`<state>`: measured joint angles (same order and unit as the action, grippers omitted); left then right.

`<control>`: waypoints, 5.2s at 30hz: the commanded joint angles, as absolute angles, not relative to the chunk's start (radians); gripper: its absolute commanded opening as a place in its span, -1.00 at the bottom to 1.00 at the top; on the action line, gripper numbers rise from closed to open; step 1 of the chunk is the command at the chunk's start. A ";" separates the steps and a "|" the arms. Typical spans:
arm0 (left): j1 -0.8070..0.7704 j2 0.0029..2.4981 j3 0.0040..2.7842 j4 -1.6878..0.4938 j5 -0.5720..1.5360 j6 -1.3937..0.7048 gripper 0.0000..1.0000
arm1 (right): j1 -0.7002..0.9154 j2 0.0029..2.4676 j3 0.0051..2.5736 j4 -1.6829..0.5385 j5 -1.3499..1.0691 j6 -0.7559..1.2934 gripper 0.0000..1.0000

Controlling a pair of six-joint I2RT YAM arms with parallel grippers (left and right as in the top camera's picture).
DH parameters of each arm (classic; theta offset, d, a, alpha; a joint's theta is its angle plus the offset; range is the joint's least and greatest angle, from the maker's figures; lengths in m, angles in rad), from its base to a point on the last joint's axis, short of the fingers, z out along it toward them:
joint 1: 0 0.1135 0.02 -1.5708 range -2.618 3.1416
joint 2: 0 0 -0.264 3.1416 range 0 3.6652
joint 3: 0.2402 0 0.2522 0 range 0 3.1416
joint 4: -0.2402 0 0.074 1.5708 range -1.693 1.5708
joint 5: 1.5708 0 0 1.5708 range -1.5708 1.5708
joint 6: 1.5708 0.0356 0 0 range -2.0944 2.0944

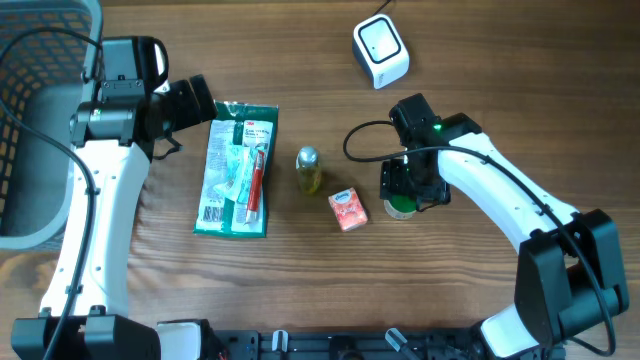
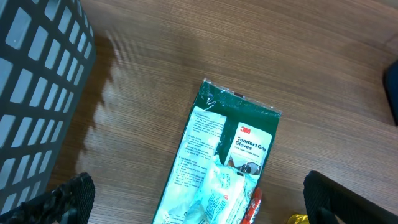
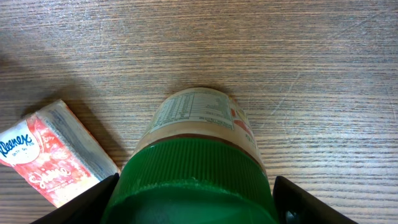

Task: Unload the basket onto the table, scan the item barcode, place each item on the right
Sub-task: 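Lower the right gripper and close it on the green-lidded jar, then lift the green-lidded jar with the right gripper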

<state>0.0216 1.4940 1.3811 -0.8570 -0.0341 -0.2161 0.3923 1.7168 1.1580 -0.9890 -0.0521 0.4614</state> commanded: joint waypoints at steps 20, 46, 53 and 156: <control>0.025 1.487 1.395 -0.854 -0.027 -0.225 1.00 | 0.395 1.728 1.149 -0.985 -0.006 0.444 0.47; 0.025 1.487 1.395 -0.854 -0.027 -0.225 1.00 | 0.395 1.728 1.088 -0.899 -0.066 0.445 1.00; 0.025 1.487 1.395 -0.854 -0.027 -0.225 1.00 | 0.395 1.728 1.088 -0.883 -0.067 0.445 0.98; 0.025 1.487 1.395 -0.854 -0.027 -0.225 1.00 | 0.395 1.728 1.088 -0.887 0.078 0.419 0.82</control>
